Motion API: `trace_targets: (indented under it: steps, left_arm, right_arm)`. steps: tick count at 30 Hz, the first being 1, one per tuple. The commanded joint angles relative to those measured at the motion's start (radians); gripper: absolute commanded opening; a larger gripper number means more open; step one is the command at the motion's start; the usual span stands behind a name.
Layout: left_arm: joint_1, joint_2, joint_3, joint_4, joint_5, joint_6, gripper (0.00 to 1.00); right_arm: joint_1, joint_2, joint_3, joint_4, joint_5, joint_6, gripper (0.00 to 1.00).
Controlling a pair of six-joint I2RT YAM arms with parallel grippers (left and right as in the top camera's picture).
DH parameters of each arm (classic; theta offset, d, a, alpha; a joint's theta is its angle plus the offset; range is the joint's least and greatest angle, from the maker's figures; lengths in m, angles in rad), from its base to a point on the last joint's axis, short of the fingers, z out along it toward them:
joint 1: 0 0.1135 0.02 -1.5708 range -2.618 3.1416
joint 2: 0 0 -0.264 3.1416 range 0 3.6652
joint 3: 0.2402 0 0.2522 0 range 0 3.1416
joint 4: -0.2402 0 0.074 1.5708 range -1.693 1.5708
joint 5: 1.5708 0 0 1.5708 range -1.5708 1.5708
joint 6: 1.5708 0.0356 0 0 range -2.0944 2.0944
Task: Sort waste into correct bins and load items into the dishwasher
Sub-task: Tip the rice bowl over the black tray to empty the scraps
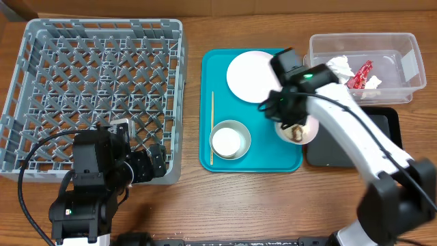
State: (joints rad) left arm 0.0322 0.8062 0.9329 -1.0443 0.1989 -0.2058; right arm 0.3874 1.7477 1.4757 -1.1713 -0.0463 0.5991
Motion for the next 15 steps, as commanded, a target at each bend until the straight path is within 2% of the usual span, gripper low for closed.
trace_targets:
  steps: [1, 8, 15]
  left_arm:
    - [0.000, -0.002, 0.020, 0.001, 0.012, 0.015, 1.00]
    - [0.000, -0.002, 0.020, 0.001, 0.012, 0.015, 1.00]
    - [0.000, -0.002, 0.020, 0.001, 0.012, 0.015, 1.00]
  right_arm:
    - [-0.117, -0.094, 0.037, -0.008, -0.096, -0.100, 0.04]
    - [-0.433, -0.097, -0.027, -0.009, -0.454, -0.362, 0.04]
    - [-0.722, -0.096, -0.192, 0.011, -0.772, -0.610, 0.04]
